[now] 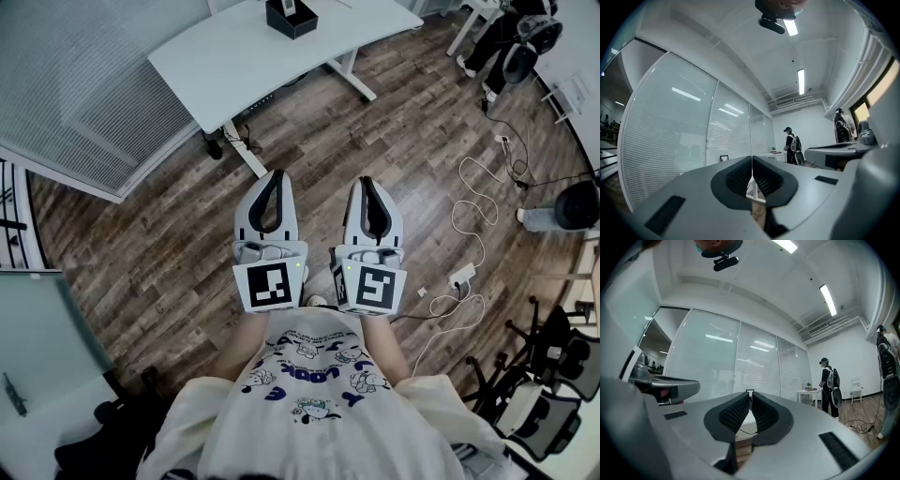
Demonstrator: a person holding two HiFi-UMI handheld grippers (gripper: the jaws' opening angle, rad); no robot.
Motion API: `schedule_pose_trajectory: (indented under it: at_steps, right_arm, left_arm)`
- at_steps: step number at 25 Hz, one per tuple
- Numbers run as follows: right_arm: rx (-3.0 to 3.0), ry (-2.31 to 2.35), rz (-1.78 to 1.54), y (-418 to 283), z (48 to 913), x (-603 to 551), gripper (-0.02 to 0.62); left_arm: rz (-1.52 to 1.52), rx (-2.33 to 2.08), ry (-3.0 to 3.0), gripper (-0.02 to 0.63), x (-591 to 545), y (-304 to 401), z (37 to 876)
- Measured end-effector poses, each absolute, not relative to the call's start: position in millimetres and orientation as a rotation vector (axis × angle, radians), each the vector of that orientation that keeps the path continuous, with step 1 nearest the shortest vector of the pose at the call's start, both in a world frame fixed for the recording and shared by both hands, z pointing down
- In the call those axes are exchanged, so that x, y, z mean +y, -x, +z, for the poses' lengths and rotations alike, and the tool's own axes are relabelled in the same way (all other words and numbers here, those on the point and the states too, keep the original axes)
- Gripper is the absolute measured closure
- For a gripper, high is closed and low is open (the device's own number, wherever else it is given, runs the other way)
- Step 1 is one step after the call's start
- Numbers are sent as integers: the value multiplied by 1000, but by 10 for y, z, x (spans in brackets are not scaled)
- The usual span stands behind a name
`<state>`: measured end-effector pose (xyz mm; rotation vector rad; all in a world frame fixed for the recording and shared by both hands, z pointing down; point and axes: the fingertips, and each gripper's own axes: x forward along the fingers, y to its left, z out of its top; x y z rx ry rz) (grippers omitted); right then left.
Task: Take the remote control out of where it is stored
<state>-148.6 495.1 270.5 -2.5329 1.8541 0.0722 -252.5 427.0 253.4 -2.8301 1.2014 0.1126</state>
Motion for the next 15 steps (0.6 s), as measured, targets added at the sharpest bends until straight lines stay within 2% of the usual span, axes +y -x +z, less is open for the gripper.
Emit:
schedule_pose_trajectory:
  at_steps: [15]
  right_arm:
    - [1815, 2555, 50, 1502, 2755, 4601, 553]
  left_arm:
    - [116, 1178, 2839, 589, 3899, 2555, 2575]
